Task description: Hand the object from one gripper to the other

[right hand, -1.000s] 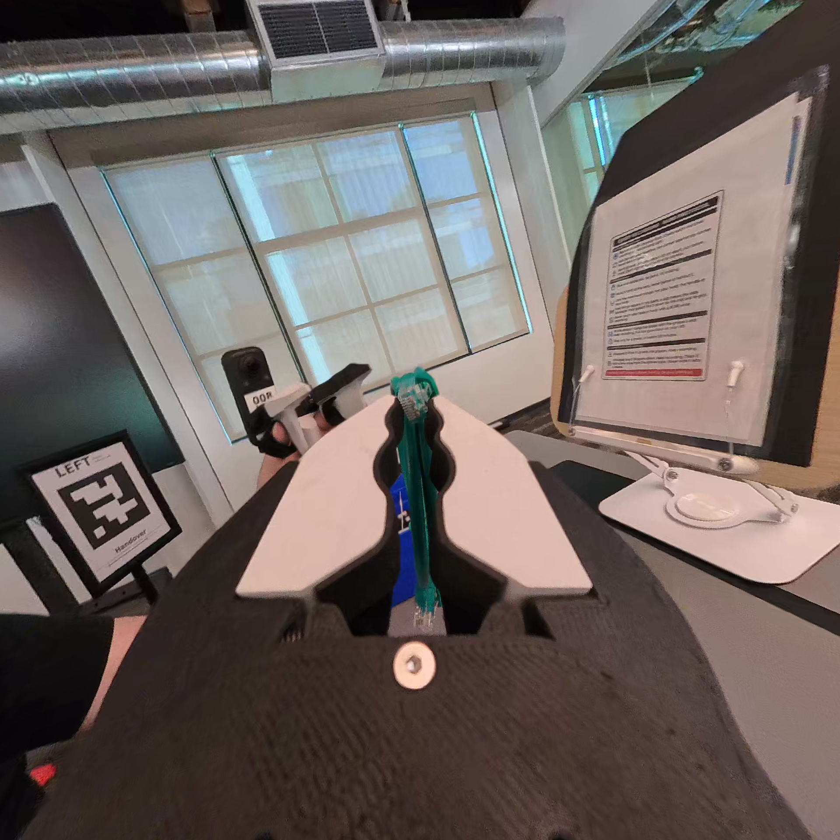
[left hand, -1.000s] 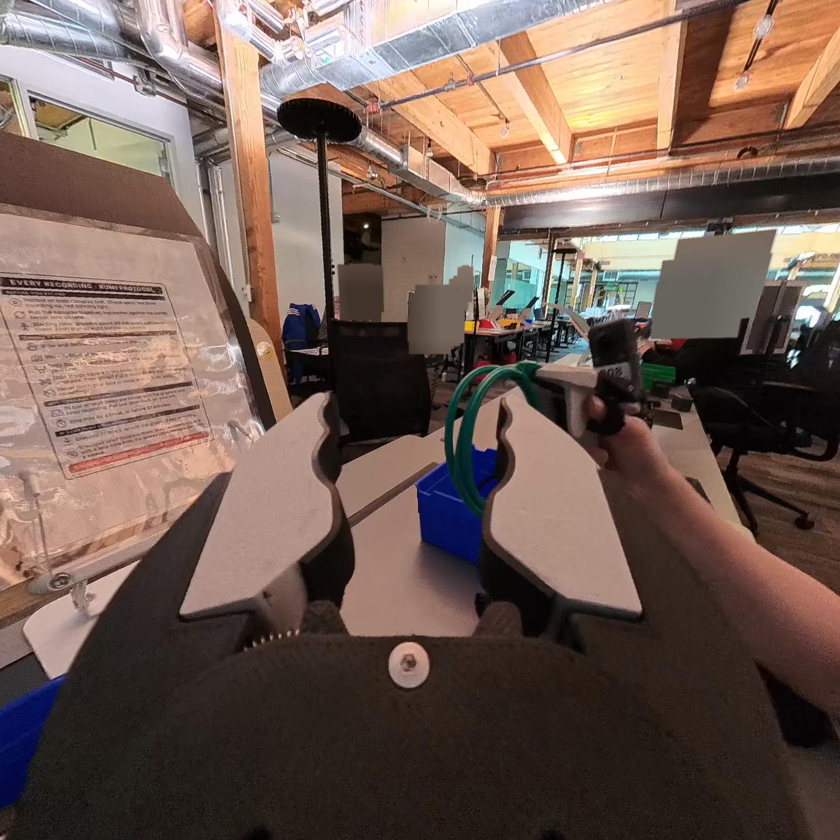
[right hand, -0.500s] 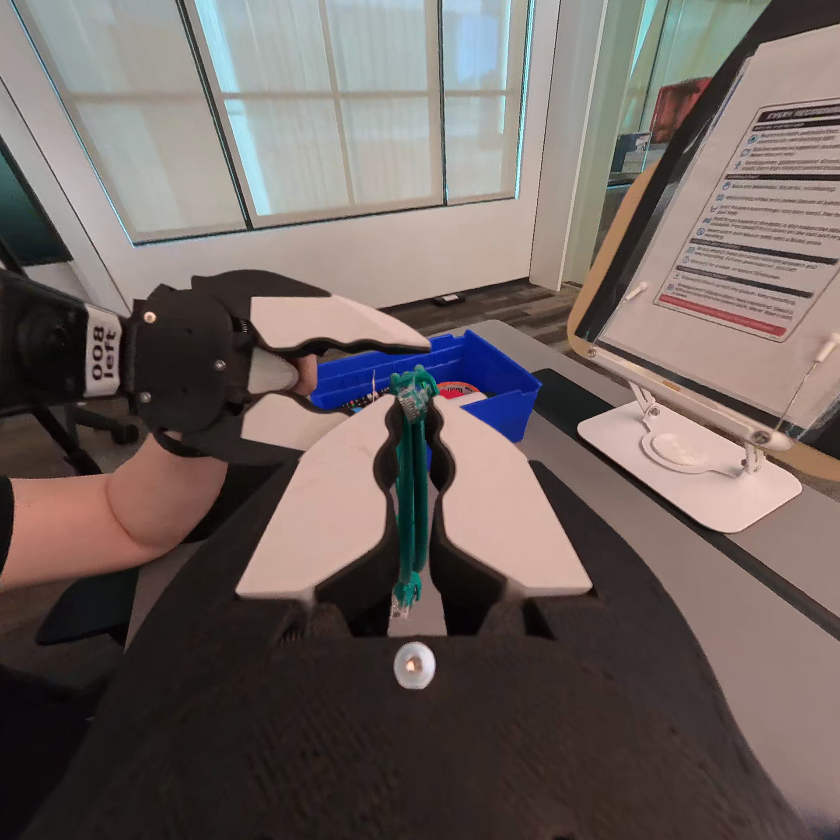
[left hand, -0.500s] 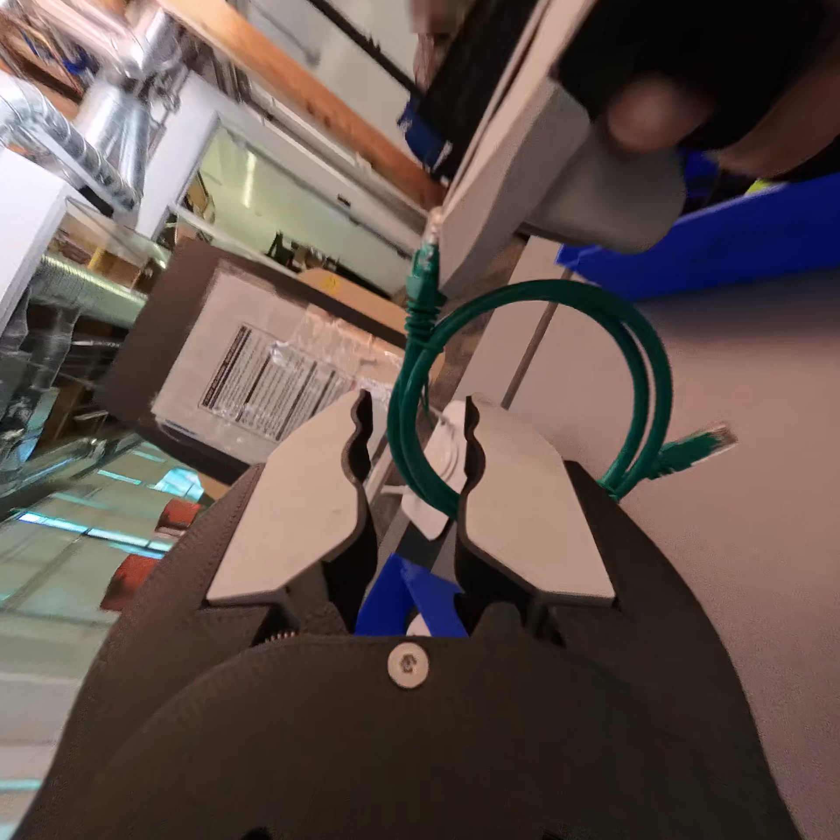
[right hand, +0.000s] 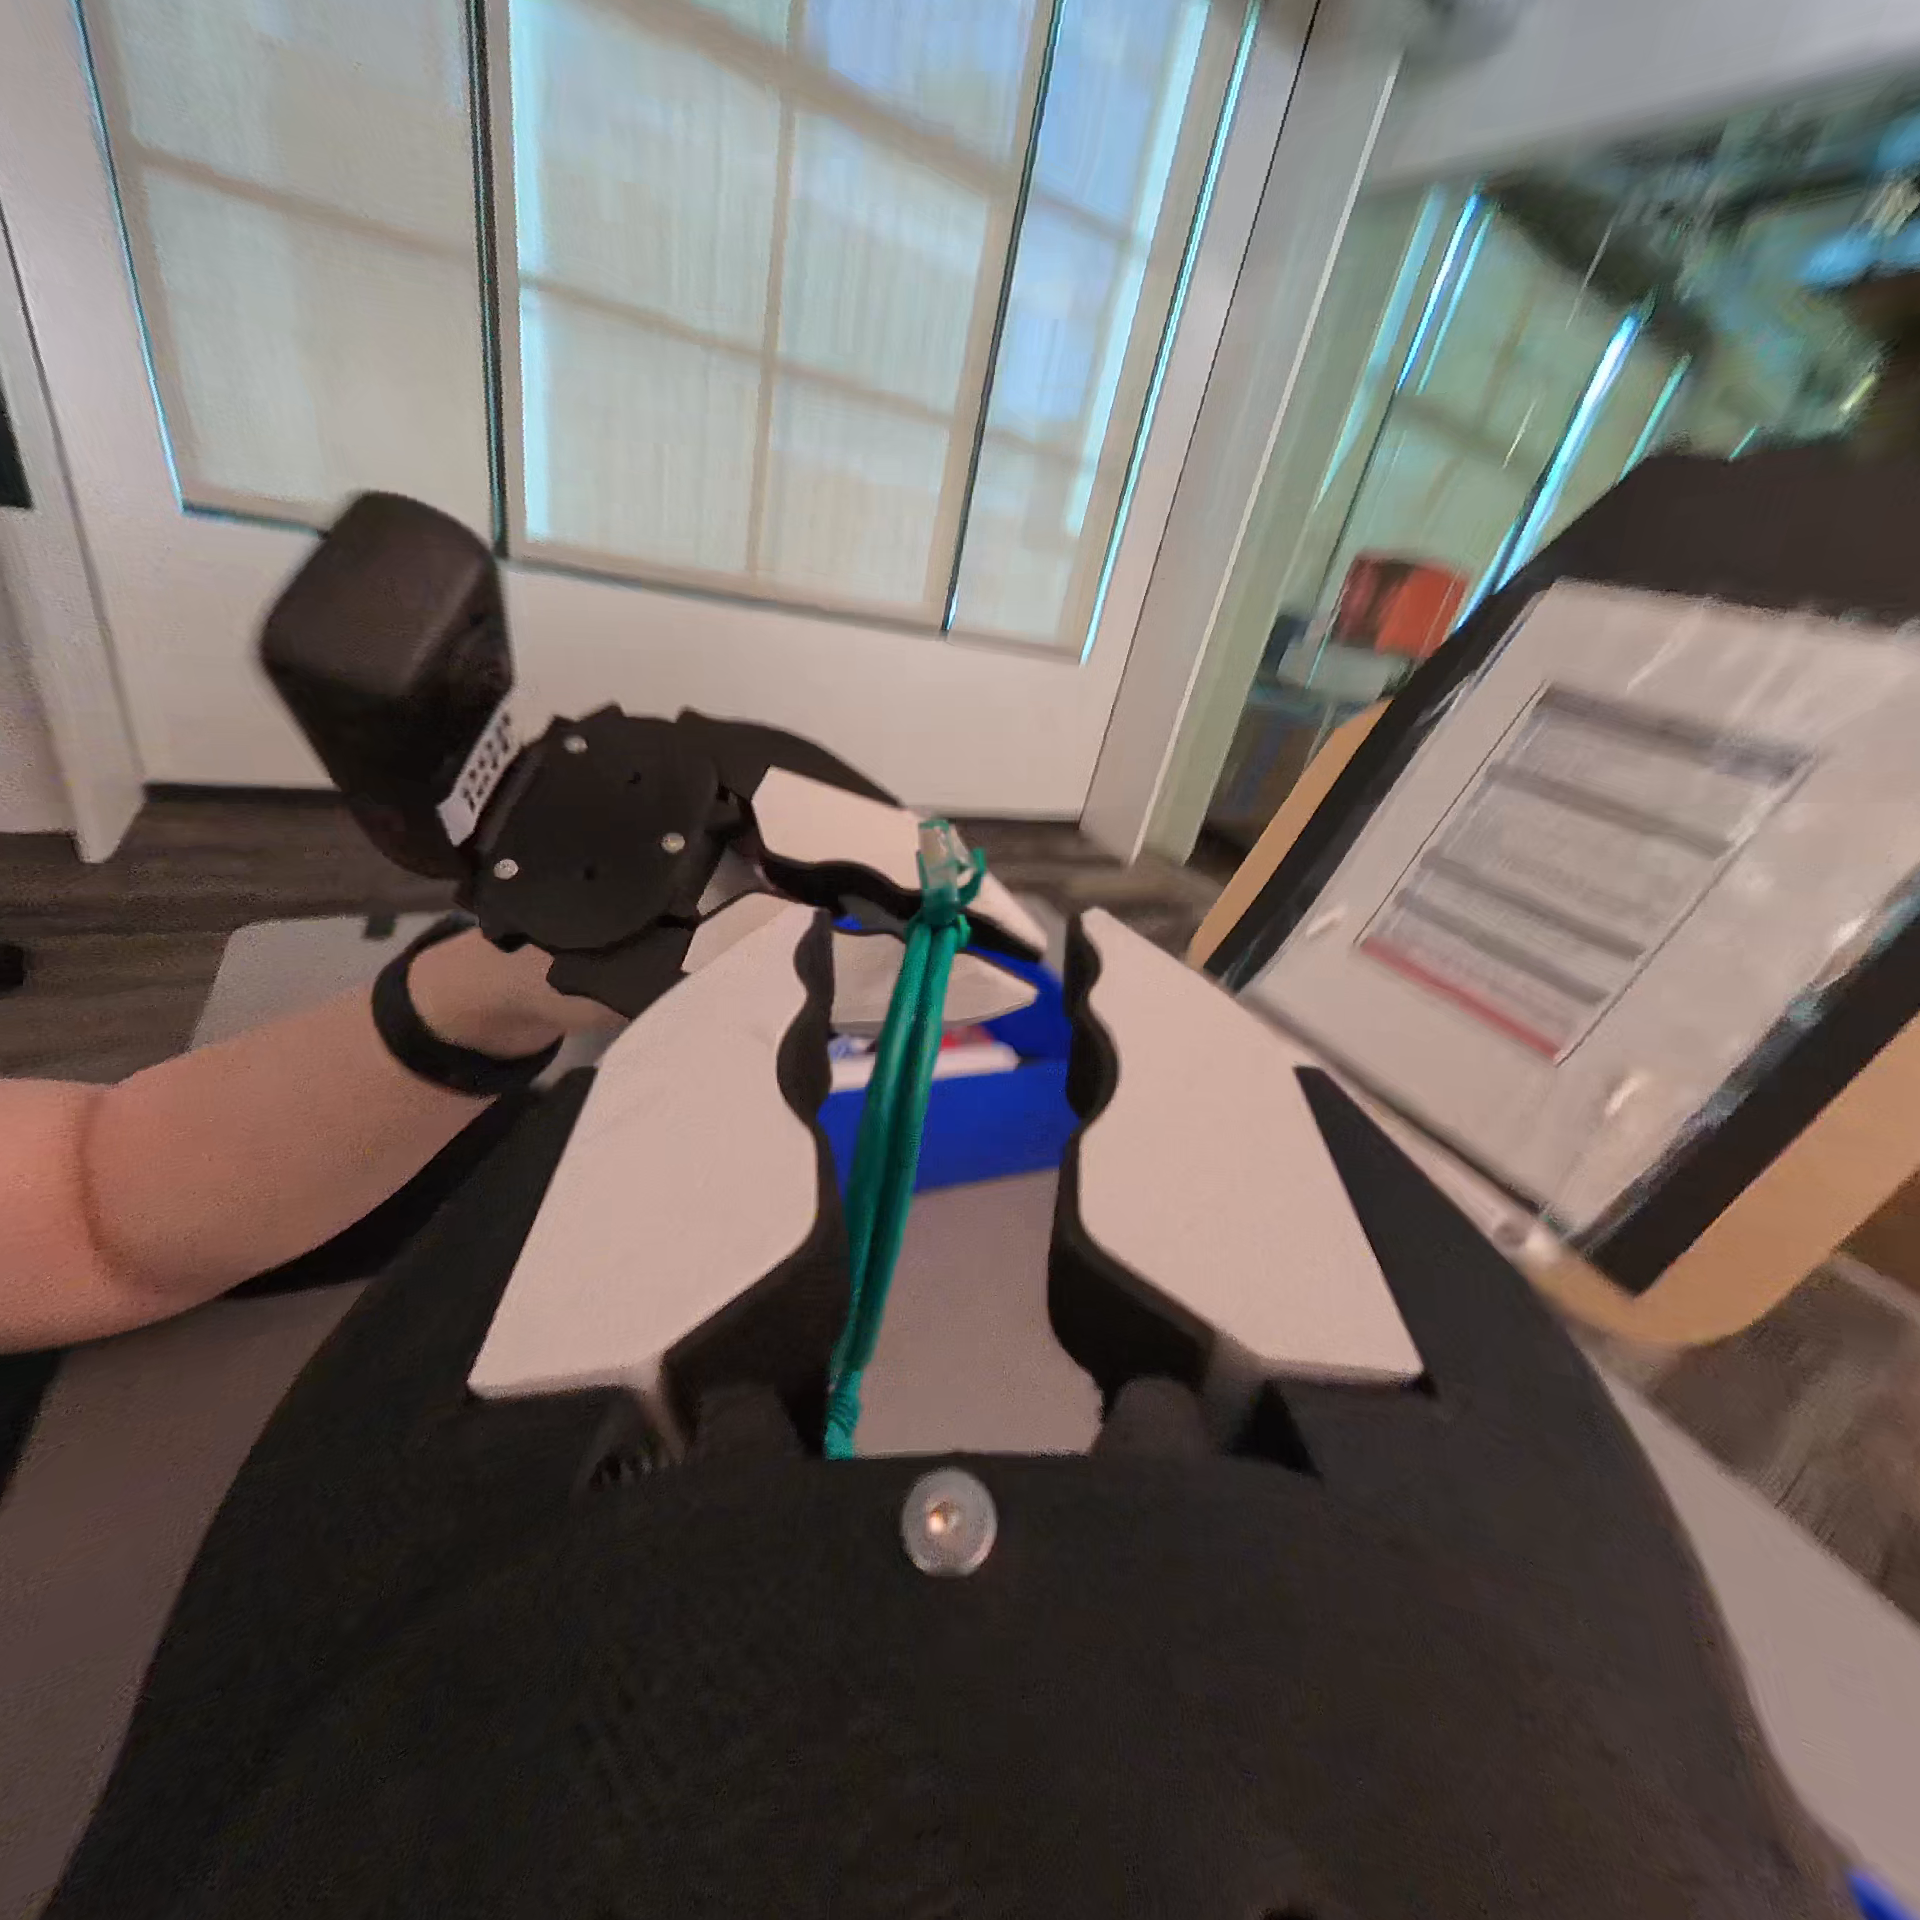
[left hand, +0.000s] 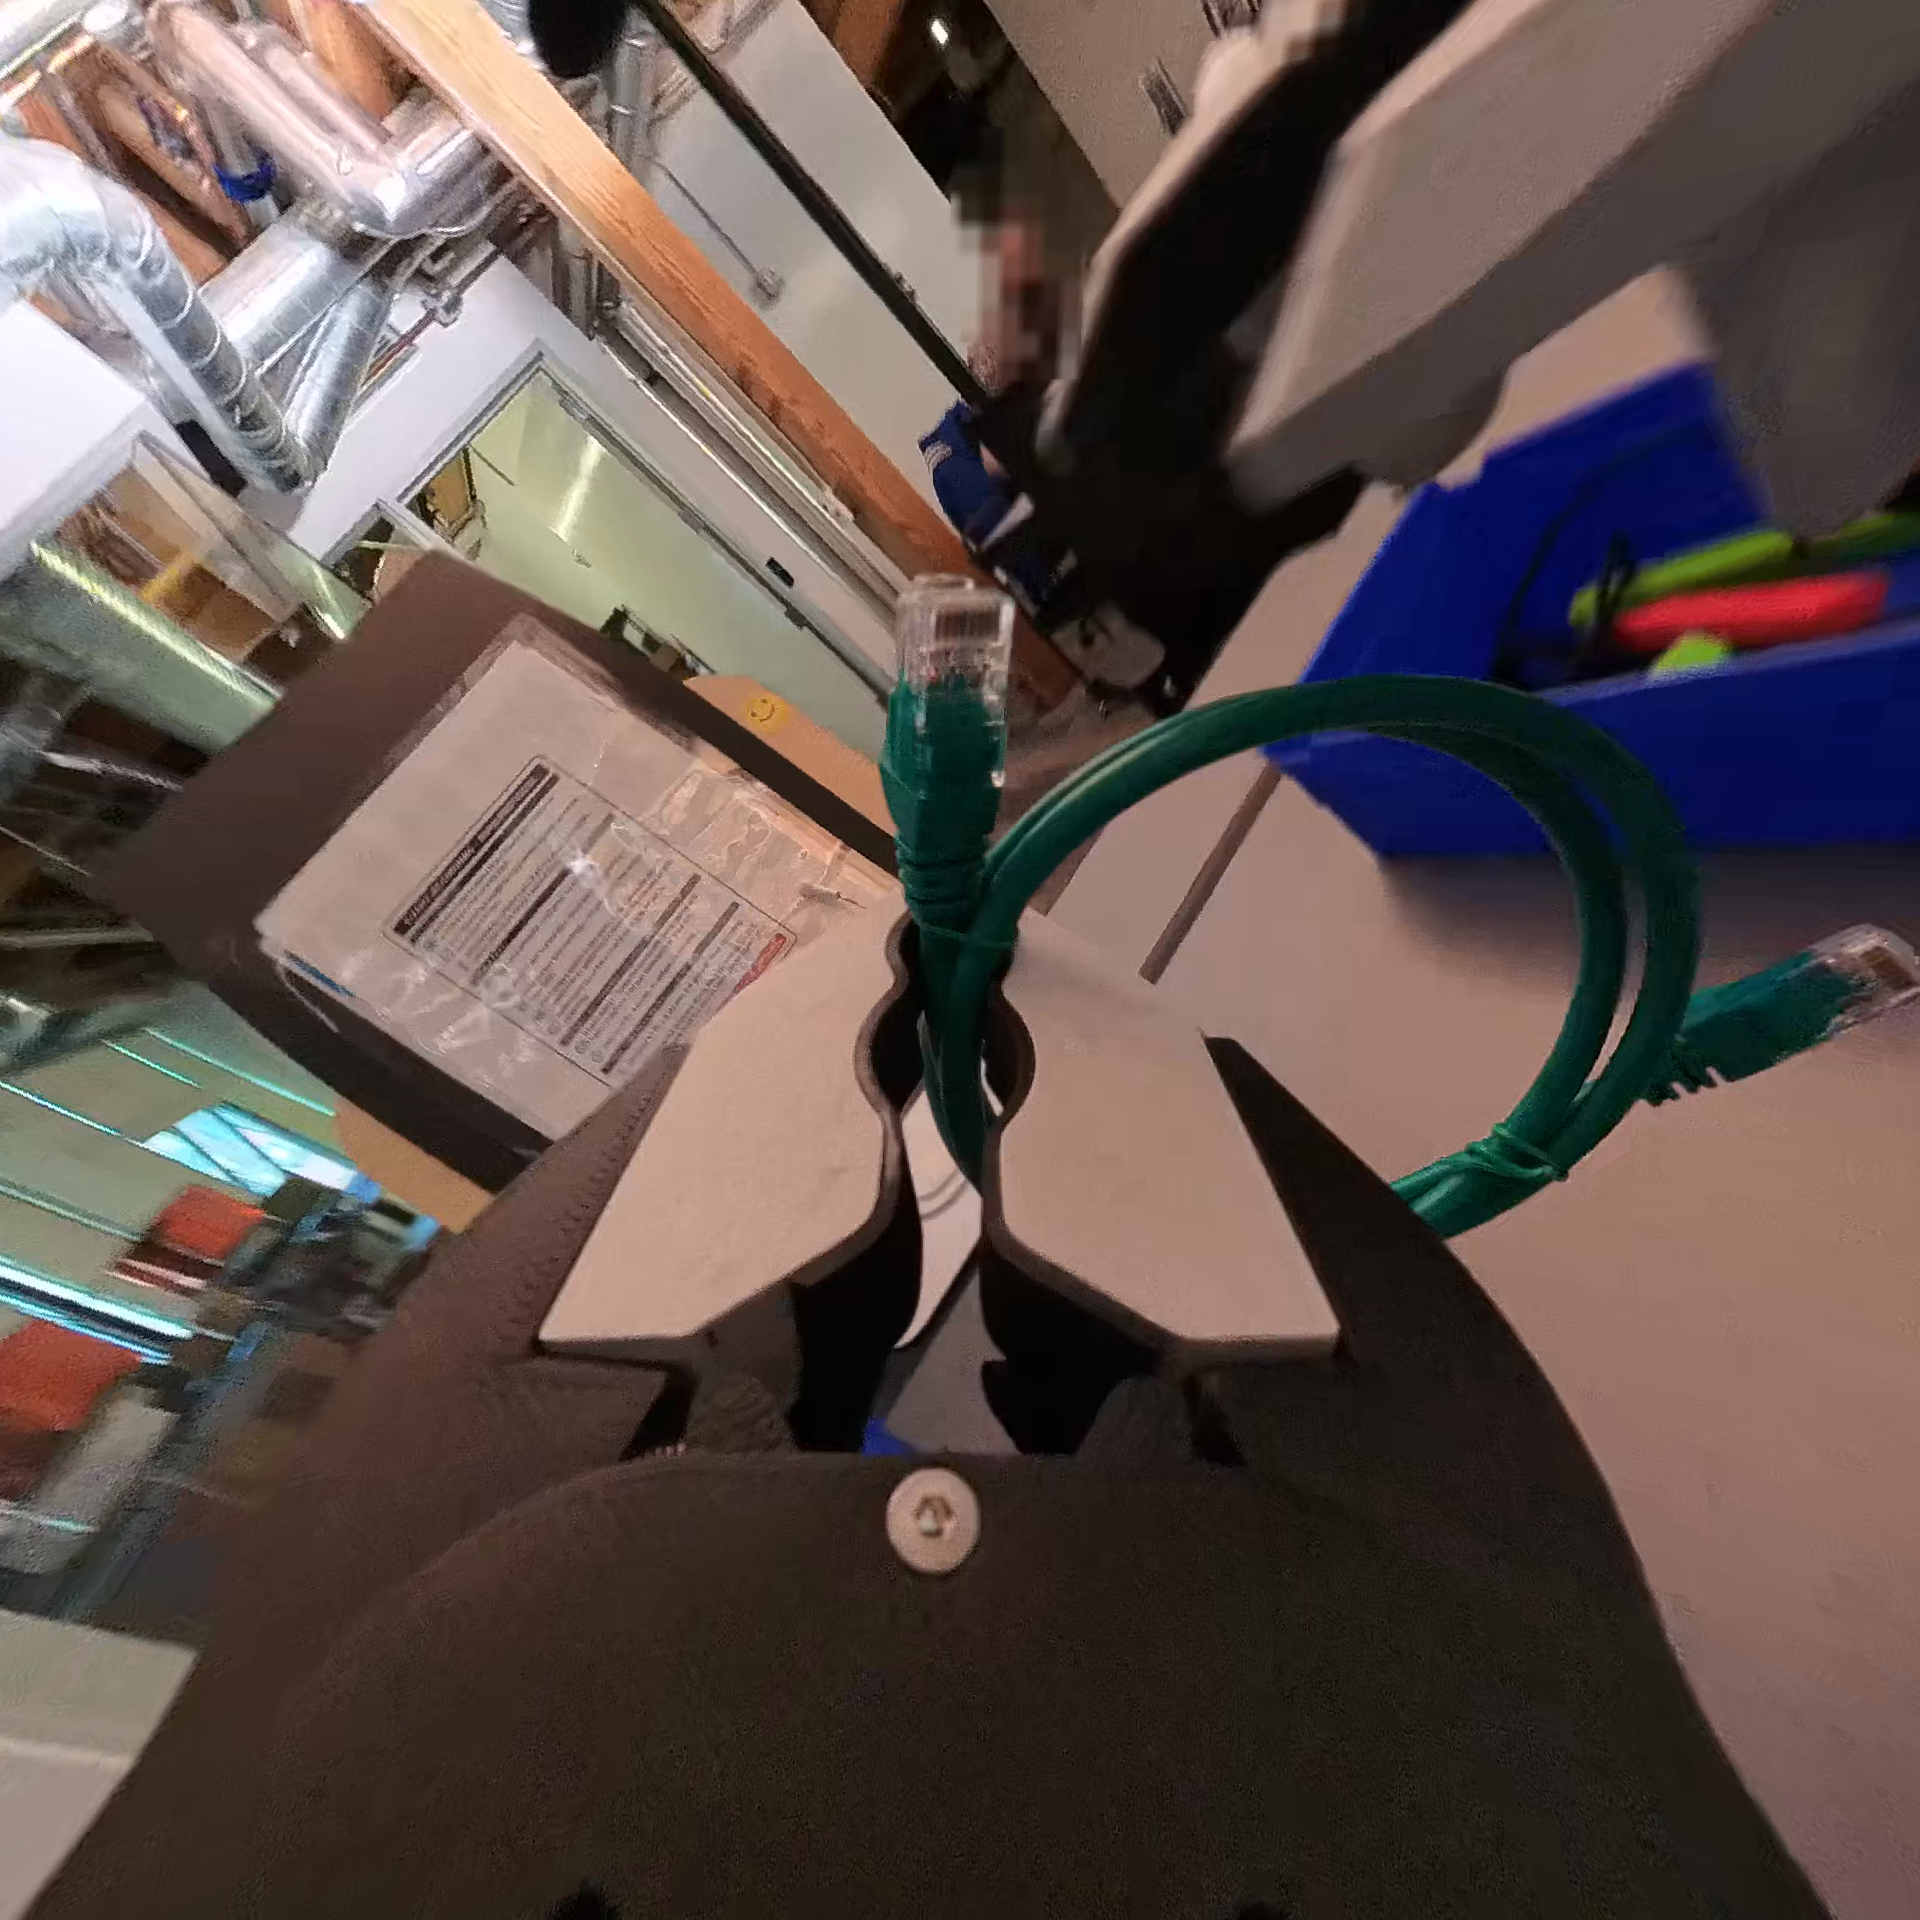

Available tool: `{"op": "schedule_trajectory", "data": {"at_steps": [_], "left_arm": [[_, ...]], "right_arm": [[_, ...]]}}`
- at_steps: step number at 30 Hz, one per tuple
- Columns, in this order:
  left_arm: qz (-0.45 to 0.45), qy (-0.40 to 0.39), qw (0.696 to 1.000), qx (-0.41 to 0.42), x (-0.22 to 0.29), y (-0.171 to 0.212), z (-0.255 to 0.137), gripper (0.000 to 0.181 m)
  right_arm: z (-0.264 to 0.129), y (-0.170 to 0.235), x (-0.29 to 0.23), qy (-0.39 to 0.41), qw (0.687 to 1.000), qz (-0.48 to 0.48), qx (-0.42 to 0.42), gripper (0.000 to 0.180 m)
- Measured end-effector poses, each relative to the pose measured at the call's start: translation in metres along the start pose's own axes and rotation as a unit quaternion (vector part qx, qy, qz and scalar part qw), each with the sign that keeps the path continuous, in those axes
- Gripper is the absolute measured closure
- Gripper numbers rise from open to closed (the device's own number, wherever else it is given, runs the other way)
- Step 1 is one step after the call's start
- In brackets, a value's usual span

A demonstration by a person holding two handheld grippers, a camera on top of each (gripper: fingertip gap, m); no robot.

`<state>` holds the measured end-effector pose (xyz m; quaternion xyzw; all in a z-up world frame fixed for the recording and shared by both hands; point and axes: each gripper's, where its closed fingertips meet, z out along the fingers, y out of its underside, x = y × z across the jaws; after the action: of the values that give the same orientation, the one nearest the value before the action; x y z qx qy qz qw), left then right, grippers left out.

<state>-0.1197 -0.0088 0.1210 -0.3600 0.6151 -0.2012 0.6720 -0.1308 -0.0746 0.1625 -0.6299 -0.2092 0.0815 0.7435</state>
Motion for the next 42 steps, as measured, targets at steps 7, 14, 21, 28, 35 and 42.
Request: {"op": "schedule_trajectory", "data": {"at_steps": [7, 14, 21, 28, 35, 42], "left_arm": [[-0.318, -0.028, 0.945, 0.073, -0.068, 0.011, -0.02, 0.174], [-0.41, -0.039, 0.905, 0.103, -0.096, 0.024, -0.032, 0.175], [-0.395, -0.05, 0.911, 0.102, -0.084, 0.017, -0.024, 0.175], [-0.379, -0.07, 0.917, 0.103, -0.078, 0.011, -0.024, 0.175], [-0.409, -0.035, 0.905, 0.115, -0.07, -0.002, -0.024, 0.133], [-0.395, 0.024, 0.91, 0.12, -0.059, -0.019, -0.027, 0.096]], "right_arm": [[-0.033, -0.046, 0.002, 0.023, 0.982, -0.089, 0.166, 0.138], [-0.01, -0.021, -0.012, -0.051, 0.987, -0.03, 0.15, 0.14], [0.011, -0.008, -0.02, 0.004, 0.989, -0.024, 0.143, 0.143], [0.009, -0.004, -0.006, 0.03, 0.991, 0.004, 0.13, 0.154], [-0.004, -0.011, 0.012, 0.031, 0.988, 0.058, 0.138, 0.162], [-0.048, 0.013, 0.107, 0.06, 0.948, 0.269, 0.158, 0.163]]}}
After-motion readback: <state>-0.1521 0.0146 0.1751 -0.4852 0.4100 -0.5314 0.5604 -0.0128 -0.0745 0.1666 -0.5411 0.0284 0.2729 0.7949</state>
